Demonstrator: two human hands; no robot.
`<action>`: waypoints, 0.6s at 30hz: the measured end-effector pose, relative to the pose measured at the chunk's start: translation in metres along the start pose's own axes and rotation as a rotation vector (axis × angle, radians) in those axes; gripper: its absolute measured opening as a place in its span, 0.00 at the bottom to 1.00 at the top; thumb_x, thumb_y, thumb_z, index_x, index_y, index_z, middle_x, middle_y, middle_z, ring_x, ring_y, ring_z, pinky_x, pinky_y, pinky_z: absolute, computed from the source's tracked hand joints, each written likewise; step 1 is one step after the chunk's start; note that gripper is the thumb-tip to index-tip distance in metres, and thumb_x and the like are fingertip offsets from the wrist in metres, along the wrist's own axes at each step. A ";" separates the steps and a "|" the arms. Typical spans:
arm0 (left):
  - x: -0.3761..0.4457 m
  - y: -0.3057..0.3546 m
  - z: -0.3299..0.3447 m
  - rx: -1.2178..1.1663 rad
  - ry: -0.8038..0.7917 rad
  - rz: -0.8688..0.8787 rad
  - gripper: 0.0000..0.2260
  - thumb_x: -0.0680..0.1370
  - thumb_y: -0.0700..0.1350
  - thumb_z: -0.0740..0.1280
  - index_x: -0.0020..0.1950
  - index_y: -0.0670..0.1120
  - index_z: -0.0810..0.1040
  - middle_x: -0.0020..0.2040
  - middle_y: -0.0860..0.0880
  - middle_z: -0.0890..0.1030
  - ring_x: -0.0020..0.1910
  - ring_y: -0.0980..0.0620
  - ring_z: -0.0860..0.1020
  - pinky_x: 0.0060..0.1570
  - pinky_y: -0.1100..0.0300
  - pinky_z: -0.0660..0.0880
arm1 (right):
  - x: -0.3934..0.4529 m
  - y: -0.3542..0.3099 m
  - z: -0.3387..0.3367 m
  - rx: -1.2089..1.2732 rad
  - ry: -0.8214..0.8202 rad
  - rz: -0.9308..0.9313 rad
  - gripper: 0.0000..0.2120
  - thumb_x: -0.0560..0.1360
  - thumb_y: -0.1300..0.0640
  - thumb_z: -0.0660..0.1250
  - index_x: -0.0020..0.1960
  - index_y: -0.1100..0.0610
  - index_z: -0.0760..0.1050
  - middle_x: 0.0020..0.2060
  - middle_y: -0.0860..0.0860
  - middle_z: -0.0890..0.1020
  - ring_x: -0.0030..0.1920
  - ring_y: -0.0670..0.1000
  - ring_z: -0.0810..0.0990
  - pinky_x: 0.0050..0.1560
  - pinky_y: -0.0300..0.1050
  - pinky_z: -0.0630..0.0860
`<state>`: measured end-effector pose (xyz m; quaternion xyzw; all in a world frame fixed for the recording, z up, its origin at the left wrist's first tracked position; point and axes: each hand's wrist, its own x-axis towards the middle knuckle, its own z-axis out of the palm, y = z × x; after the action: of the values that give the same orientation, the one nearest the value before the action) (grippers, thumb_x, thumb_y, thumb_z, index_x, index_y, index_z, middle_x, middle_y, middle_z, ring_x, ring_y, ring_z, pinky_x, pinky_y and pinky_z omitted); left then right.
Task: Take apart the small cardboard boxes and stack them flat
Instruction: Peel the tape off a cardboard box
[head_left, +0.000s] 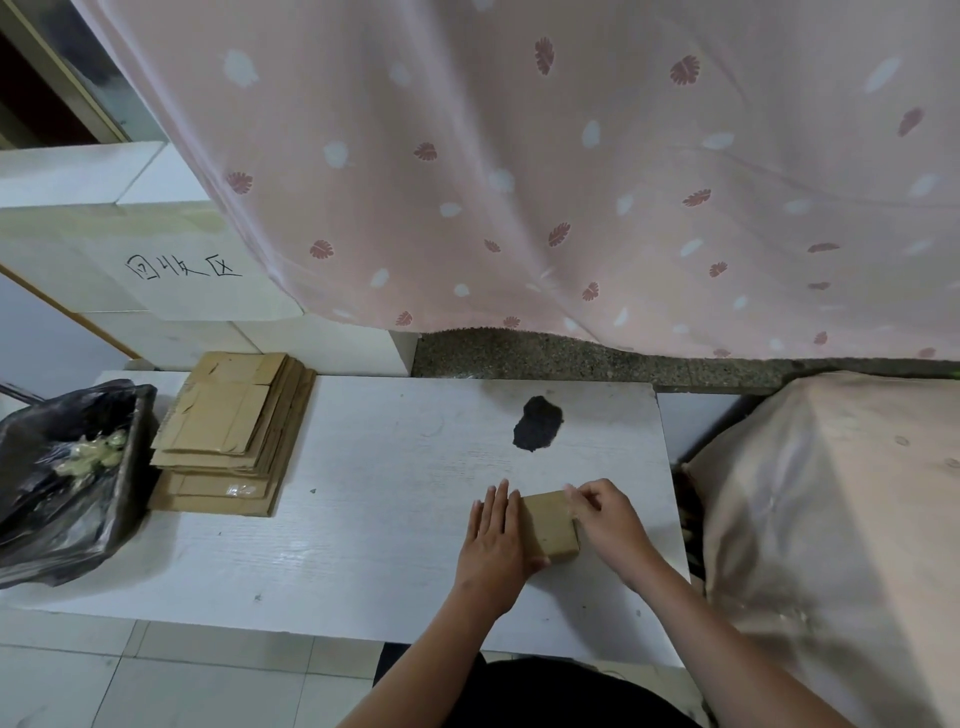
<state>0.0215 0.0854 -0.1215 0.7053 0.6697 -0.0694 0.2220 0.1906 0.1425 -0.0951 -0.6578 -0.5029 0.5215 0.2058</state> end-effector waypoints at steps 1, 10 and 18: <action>0.000 0.001 0.000 0.011 -0.005 0.001 0.43 0.81 0.65 0.54 0.80 0.39 0.36 0.81 0.43 0.35 0.79 0.45 0.33 0.75 0.52 0.30 | 0.000 -0.002 0.002 -0.043 -0.009 -0.017 0.13 0.75 0.45 0.71 0.47 0.53 0.73 0.44 0.49 0.80 0.46 0.50 0.79 0.43 0.39 0.74; 0.006 0.016 -0.014 0.065 -0.041 0.118 0.43 0.82 0.55 0.64 0.80 0.38 0.38 0.82 0.41 0.42 0.81 0.43 0.39 0.76 0.51 0.32 | -0.004 -0.011 -0.004 -0.287 0.048 -0.191 0.13 0.73 0.68 0.67 0.46 0.51 0.70 0.37 0.50 0.79 0.38 0.51 0.80 0.39 0.42 0.76; 0.017 0.013 -0.030 0.005 0.091 0.169 0.44 0.73 0.49 0.74 0.81 0.54 0.51 0.75 0.46 0.61 0.73 0.45 0.61 0.73 0.52 0.60 | -0.008 -0.027 -0.010 -0.088 0.006 -0.167 0.14 0.76 0.68 0.65 0.48 0.52 0.82 0.39 0.50 0.83 0.37 0.44 0.82 0.41 0.29 0.75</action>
<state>0.0298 0.1125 -0.0985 0.7621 0.6172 -0.0198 0.1947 0.1877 0.1490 -0.0661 -0.6237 -0.5777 0.4779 0.2209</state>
